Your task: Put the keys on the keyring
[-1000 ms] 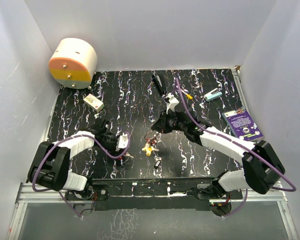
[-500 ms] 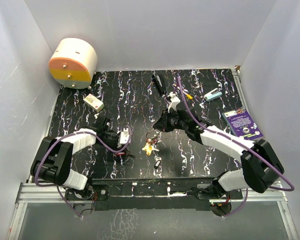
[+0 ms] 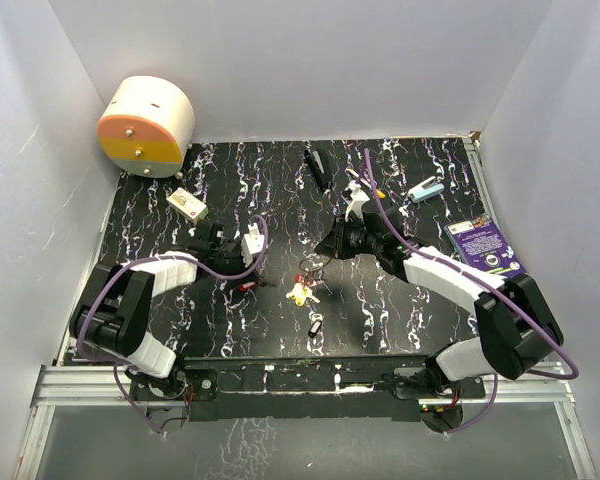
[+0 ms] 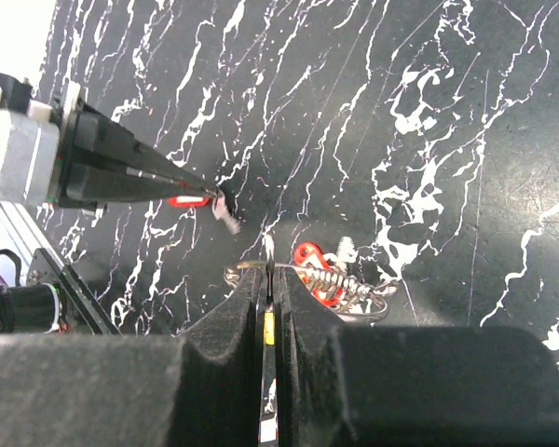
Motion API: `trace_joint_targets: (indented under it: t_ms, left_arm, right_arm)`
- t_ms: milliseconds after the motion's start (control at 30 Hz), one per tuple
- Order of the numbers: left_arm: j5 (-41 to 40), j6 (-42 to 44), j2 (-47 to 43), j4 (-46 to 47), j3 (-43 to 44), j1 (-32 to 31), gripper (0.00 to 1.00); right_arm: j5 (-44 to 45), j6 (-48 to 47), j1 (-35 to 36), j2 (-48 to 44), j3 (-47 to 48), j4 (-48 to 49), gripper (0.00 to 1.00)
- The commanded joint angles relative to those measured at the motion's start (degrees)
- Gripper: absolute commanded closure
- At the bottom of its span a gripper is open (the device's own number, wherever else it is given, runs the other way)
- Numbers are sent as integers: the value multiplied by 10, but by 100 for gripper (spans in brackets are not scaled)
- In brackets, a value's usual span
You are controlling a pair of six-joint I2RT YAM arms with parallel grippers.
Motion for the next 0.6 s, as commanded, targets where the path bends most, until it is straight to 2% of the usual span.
trace_joint_targets:
  t_ms: [0,33,67,133,200,267,433,500,567]
  left_arm:
    - [-55,-83,7,50,24,-2,100]
    - [-59,-96,7,54,29,-1,100]
    - [-62,-107,7,56,32,-2,94]
    - [-57,-114,8,53,38,-1,70]
    - [-53,-112,9,53,39,-2,52]
    - [-55,-114,9,56,39,-1,41]
    - [-66,-159,9,70,42,-1,38]
    - [-67,-213,9,83,47,-1,38]
    - [-80,-302,5,118,48,-1,38]
  right_arm:
    - [-25,-14,-6,13,32,39,92]
    - [-27,-14,-5,15,32,39,92]
    - [-27,-13,-6,15,31,39,92]
    - [-28,-12,-6,14,31,39,92]
    - [-27,-12,-6,12,30,39,92]
    - [-26,-11,-7,10,30,39,92]
    - [-26,-10,-7,8,31,39,92]
    - [-25,-9,-8,7,31,39,92]
    - [-25,-9,-7,5,30,39,92]
